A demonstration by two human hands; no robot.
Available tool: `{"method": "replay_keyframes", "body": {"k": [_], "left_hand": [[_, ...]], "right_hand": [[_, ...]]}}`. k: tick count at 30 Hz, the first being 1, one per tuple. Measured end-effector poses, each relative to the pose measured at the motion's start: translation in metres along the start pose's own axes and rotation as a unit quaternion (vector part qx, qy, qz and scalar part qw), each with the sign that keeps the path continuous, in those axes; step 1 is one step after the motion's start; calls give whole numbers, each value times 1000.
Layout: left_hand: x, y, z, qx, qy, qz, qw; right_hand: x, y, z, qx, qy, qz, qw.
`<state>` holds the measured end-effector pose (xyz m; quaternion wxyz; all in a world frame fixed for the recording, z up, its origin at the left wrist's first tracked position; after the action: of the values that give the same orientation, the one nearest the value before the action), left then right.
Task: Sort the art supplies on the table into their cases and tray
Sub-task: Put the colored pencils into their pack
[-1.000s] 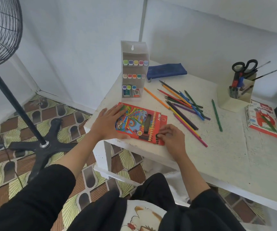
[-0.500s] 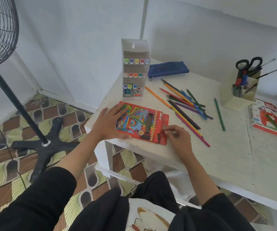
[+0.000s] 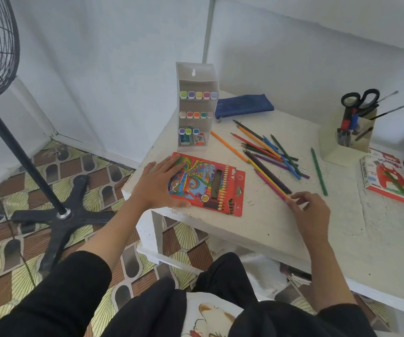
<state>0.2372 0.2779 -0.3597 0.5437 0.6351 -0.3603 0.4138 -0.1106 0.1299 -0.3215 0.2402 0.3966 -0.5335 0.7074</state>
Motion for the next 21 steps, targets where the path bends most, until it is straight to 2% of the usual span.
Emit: {"method": "replay_keyframes", "body": {"k": [4,7,14,21], "left_hand": [[-1,-1,0,0,-3,3,1000],[-2,-1,1,1,-7,-1,1000],[0,0,0,2,-9,-5,1000],[-2,-1,1,6,-16,1,1000]], "right_hand": [[-23,-26,16,43,-55,-68,995],[-37,-42,30,33,-76,-109,991],[-50,-49,44,-10,-108,-104,989],[-55,-42,47,-14,-136,-103,985]]}}
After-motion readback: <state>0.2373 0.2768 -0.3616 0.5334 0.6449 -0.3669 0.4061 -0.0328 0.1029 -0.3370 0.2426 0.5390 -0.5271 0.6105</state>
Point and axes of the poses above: each hand's wrist, its own z-axis towards the middle knuckle, its own x-axis out of the back of the hand, y = z × x, the point moved 10 cm from there along z, towards the middle knuckle, and after that the axes turned 9 degrees about -y, right-handed, at the moved point
